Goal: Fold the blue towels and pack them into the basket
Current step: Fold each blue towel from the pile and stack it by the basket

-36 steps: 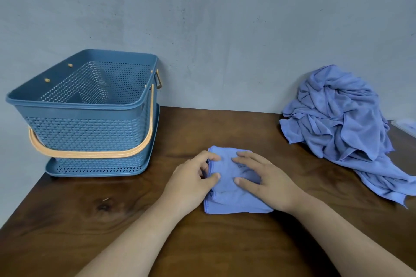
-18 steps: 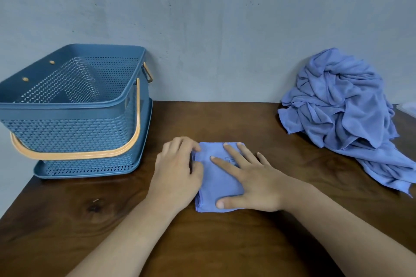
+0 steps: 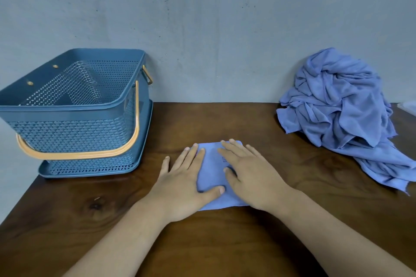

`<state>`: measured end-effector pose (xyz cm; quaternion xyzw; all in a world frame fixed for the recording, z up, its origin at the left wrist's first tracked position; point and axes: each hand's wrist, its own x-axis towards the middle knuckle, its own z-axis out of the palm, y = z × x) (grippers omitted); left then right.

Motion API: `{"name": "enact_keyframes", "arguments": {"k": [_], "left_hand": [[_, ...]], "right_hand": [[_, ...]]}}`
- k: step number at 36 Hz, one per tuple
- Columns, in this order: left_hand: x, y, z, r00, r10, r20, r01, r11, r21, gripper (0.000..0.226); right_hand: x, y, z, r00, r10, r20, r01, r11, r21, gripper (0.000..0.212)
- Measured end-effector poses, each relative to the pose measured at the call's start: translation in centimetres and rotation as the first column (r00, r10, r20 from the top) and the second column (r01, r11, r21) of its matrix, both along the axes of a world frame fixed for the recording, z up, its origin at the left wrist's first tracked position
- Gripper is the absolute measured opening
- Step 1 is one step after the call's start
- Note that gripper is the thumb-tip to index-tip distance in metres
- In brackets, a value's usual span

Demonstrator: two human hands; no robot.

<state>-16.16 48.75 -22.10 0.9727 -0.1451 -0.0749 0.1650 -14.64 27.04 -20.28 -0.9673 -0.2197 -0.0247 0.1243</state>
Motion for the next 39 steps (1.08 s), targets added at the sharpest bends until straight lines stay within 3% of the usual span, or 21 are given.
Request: {"name": "enact_keyframes", "arguments": {"k": [2,4,7,11,13,31,39], "left_hand": [[0.1,0.6,0.1,0.999,-0.015,-0.046,0.01,0.995,-0.104,0.113],[0.4,1.5,0.4,0.995,0.03,-0.091,-0.059,0.939,-0.34,0.102],[1.6,2.6,0.4,0.957,0.267,-0.114,-0.267,0.652,-0.709,0.062],[2.8,2.8,-0.1,0.858,0.478,-0.189,-0.373,0.326,-0.869,0.053],[2.9,2.8,-0.1,0.84,0.497,-0.218,-0.378,0.249,-0.892,0.055],[2.8,2.0,0.2,0.814,0.56,-0.153,-0.324,0.221,-0.92,0.054],[3.2,2.1,-0.3,0.808,0.574,-0.131,-0.339,0.271,-0.901,0.056]], "right_hand": [[-0.1,1.2,0.3,0.992,0.011,-0.129,-0.015,0.999,-0.028,0.06],[-0.2,2.2,-0.1,0.978,-0.012,-0.207,-0.014,0.992,-0.124,0.065],[-0.4,3.2,-1.1,0.981,-0.038,-0.191,0.001,0.982,-0.188,0.076],[-0.1,3.9,-1.3,0.985,-0.043,-0.169,0.008,0.979,-0.204,0.09],[0.4,4.2,-1.4,0.986,-0.041,-0.164,0.007,0.979,-0.202,0.092],[13.7,11.2,-1.1,0.983,-0.067,-0.169,0.029,0.976,-0.214,0.095],[19.2,14.4,-0.8,0.983,-0.055,-0.175,0.015,0.974,-0.225,0.094]]}}
